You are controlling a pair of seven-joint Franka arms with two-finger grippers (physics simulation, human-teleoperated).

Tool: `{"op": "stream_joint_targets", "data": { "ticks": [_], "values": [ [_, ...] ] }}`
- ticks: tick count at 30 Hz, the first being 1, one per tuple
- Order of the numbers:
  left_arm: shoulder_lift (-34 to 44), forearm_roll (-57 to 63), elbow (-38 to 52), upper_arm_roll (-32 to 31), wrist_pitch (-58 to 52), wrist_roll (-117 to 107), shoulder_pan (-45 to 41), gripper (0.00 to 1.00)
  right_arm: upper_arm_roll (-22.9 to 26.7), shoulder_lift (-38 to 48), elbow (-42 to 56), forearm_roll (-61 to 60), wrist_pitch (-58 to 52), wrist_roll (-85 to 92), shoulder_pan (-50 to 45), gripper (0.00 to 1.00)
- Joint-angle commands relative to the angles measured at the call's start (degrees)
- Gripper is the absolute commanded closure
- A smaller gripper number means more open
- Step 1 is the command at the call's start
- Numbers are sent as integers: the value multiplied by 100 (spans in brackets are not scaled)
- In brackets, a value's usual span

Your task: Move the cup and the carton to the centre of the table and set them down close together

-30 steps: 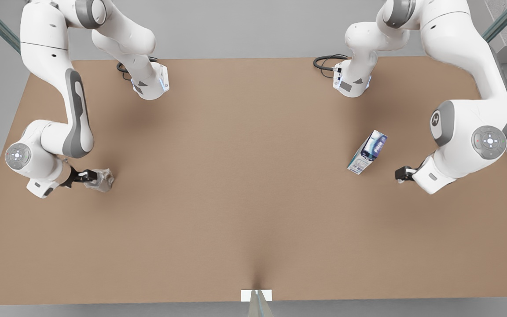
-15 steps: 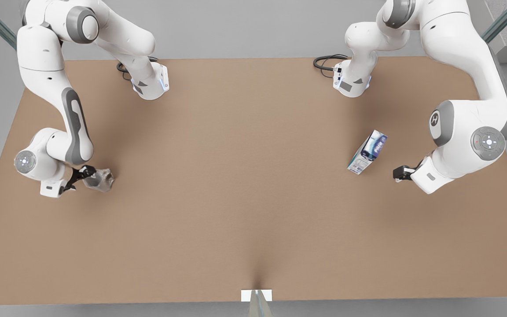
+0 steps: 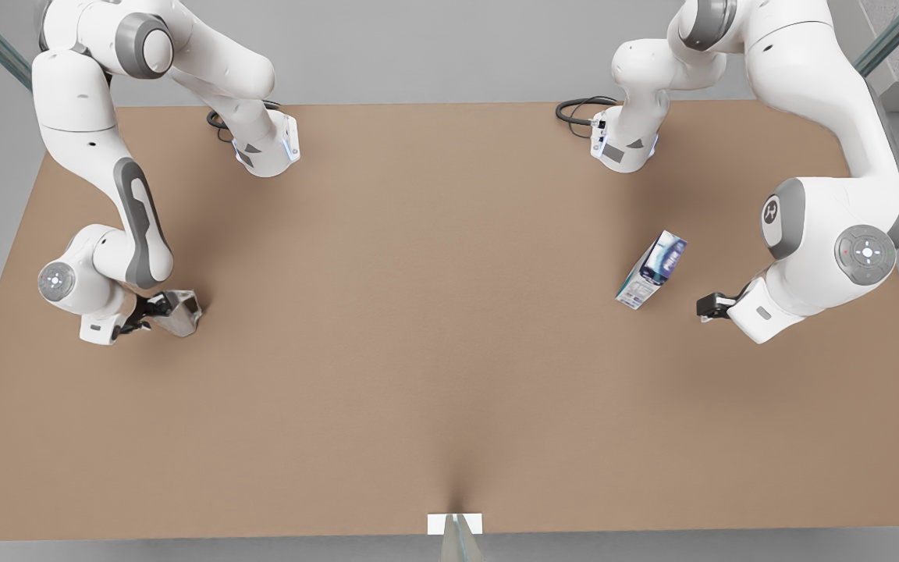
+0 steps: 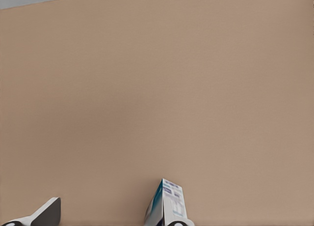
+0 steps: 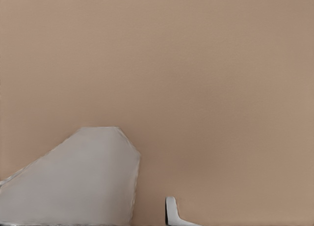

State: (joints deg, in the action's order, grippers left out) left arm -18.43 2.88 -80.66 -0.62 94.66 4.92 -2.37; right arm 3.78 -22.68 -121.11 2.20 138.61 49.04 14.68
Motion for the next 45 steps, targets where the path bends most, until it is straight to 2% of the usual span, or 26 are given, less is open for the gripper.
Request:
{"op": "stream_joint_targets", "data": {
  "ticks": [1,19,23,26,27,33,36,40,45],
  "values": [
    [6,2,-2,0,-9,0,0,0,0,0,0,-1,0,0,0,79],
    [32,2,24,-9,-44,9,0,0,-26,26,9,-9,-71,-202,-70,79],
    [32,2,24,-18,-44,-18,-9,0,-53,273,79,-18,-378,-307,-272,79],
    [32,2,24,-18,-44,-26,-9,0,-396,264,413,-97,-773,-878,-483,79],
    [41,2,24,-18,-44,0,-9,0,-396,255,641,-97,-1046,-1107,-589,79],
    [23,2,24,-18,-44,-9,-9,0,-509,202,949,-308,-1073,-2601,-1450,79],
    [15,2,24,-18,-44,-9,-9,0,-905,0,1380,-308,-1512,-3673,-1635,79],
    [-12,20,24,-9,-44,0,-9,0,-1485,-61,1670,-308,-1556,-4675,-1722,79],
    [-12,20,24,18,-44,-9,0,0,-1520,-817,2645,-440,-1556,-5387,-2258,79]
  ]
}}
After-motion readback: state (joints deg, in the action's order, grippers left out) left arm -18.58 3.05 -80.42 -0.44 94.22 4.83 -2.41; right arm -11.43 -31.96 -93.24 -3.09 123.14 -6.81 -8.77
